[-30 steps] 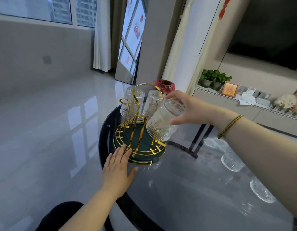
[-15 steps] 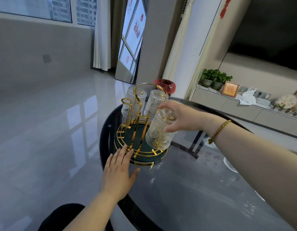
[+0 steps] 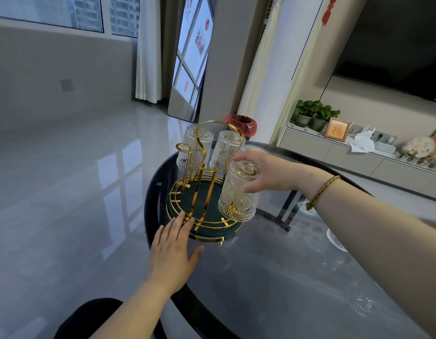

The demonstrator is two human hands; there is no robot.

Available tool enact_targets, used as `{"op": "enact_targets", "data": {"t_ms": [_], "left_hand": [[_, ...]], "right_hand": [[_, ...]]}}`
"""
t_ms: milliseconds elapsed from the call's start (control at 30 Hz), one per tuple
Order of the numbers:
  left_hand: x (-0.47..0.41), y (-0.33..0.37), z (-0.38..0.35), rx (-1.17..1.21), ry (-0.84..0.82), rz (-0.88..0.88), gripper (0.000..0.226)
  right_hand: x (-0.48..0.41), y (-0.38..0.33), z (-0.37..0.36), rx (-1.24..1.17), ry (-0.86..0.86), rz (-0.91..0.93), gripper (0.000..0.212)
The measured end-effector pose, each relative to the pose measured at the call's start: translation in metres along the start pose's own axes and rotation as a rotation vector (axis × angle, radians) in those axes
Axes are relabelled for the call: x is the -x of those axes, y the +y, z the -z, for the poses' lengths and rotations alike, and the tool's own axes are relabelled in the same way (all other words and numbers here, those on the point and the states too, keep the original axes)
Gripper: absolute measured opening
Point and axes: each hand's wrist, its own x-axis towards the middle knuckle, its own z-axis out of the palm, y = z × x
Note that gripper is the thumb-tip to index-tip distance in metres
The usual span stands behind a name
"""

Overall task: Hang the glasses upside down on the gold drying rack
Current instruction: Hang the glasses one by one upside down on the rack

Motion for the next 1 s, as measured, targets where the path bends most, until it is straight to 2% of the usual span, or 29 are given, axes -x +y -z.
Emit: {"op": "enact_targets", "data": {"t_ms": [167,400,500,633,867,1000], "left_hand": [[0.0,0.001,0.002,-0.001,-0.011,0.008,0.061],[0.008,0.01,0.011,0.016,-0.074,0.038,0.063],[0.021,0.027,0.009,0.028,-0.079,-0.053,0.061],[0.033,0.06,-0.002,0.055,-0.171,-0.233,0.056],[0.032,0.11,-0.033,0.02,-0.332,-0.309,0.053],[0.031,0.131,-0.052,-0.031,-0.408,-0.338,0.056]], "right_hand": [[0.002,0.001,0.0,-0.015,0.04,-0.004,0.079],[0.031,0.006,-0.003,-0.082,0.235,-0.019,0.084],[0.058,0.019,-0.007,-0.084,0.32,-0.06,0.081],[0.095,0.04,-0.027,-0.044,0.425,-0.129,0.077],[0.16,0.09,-0.077,-0.19,0.764,-0.342,0.066],[0.2,0.11,-0.103,-0.137,0.999,-0.466,0.057]]}}
